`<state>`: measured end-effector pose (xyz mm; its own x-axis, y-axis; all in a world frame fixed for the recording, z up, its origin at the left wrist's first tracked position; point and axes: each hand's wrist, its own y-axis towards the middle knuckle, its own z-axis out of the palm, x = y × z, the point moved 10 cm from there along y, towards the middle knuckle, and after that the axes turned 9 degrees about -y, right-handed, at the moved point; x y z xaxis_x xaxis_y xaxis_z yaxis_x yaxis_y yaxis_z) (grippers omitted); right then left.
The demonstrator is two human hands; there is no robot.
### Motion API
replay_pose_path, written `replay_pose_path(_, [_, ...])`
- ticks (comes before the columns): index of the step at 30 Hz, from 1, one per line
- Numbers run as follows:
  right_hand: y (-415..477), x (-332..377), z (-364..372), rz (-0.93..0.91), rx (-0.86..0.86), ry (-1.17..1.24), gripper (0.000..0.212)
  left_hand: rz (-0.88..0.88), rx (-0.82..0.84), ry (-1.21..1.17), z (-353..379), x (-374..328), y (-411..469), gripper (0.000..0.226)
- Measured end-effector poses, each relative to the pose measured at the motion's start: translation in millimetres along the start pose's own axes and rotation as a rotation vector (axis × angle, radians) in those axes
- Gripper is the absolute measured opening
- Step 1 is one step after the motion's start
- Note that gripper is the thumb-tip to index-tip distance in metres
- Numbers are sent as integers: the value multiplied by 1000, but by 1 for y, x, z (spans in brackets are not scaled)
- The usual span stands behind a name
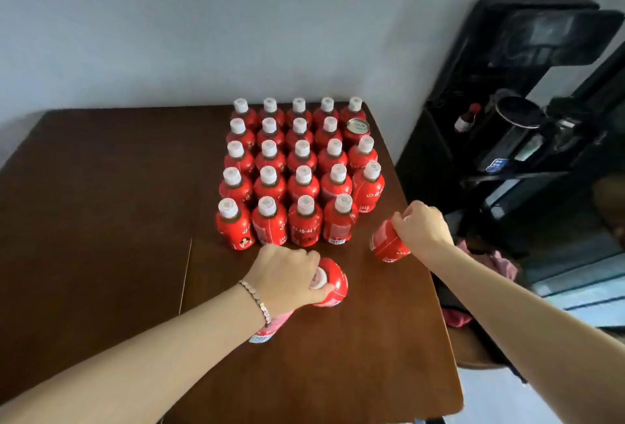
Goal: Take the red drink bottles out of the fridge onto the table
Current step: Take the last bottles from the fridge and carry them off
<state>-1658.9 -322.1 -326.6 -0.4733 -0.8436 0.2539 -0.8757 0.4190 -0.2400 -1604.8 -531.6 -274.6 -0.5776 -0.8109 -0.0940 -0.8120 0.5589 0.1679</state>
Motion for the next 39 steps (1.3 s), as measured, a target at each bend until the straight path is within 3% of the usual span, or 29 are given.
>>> replay_pose_path(5, [38, 13, 10, 70, -1, 1, 32, 94, 35, -72, 28, 21, 14, 45])
replay_pose_path(11, [66, 29, 38, 73, 46, 134, 40, 78, 97, -122, 53, 38, 19, 45])
replay_pose_path(15, [60, -7, 40, 285, 11, 452, 51, 81, 84, -115, 58, 42, 21, 46])
replay_pose_path(19, [29, -16, 118, 690, 488, 1050, 75, 53, 62, -126, 61, 46, 27, 47])
replay_pose_path(22, [32, -6, 133, 695, 438, 1305, 66, 41, 82, -123, 63, 48, 27, 46])
replay_pose_path(25, [34, -8, 135, 696, 385, 1338, 55, 50, 95, -103, 65, 46, 27, 44])
replay_pose_path(27, [23, -13, 137, 698, 379, 1129, 50, 42, 91, -97, 64, 46, 25, 43])
replay_pose_path(30, [-12, 7, 143, 504, 535, 682, 44, 9, 72, -120, 65, 51, 20, 45])
replay_pose_path(33, [-62, 66, 164, -84, 822, 267, 79, -17, 56, -130, 66, 56, 16, 50])
replay_pose_path(34, [-73, 82, 165, -247, 813, 178, 89, -18, 54, -125, 67, 56, 15, 51])
replay_pose_path(36, [-74, 102, 154, -451, 599, 87, 91, -23, 42, -117, 68, 56, 14, 51])
replay_pose_path(39, [-73, 119, 144, -558, 411, 108, 81, -48, -2, -134, 60, 64, 11, 49])
